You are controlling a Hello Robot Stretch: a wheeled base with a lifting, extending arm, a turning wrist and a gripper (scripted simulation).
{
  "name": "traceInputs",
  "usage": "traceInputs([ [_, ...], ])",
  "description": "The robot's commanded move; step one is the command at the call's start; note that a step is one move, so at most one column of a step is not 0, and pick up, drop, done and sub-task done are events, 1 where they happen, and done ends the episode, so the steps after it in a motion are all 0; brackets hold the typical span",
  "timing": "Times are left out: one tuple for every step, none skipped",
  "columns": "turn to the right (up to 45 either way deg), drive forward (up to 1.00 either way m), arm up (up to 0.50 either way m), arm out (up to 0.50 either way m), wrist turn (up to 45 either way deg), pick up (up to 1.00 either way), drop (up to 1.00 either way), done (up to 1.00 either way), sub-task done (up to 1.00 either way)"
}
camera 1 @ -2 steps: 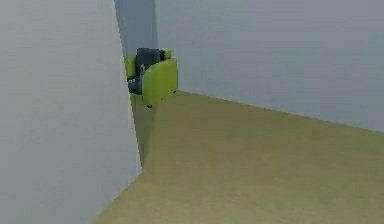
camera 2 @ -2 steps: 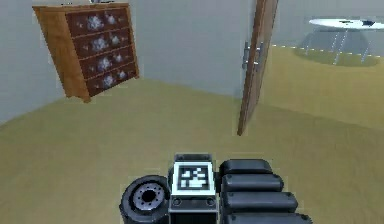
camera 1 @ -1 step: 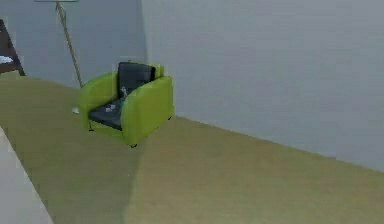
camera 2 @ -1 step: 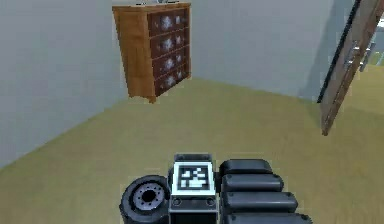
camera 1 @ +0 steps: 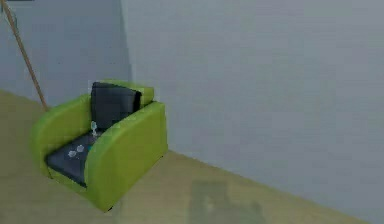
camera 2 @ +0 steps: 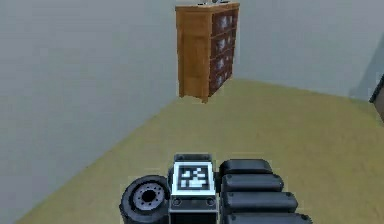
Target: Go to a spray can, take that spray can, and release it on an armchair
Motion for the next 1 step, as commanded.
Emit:
traceInputs([
  [-45.0, 0.00, 0.00, 0.00, 0.0, 0.00, 0.00, 0.00, 0.00],
])
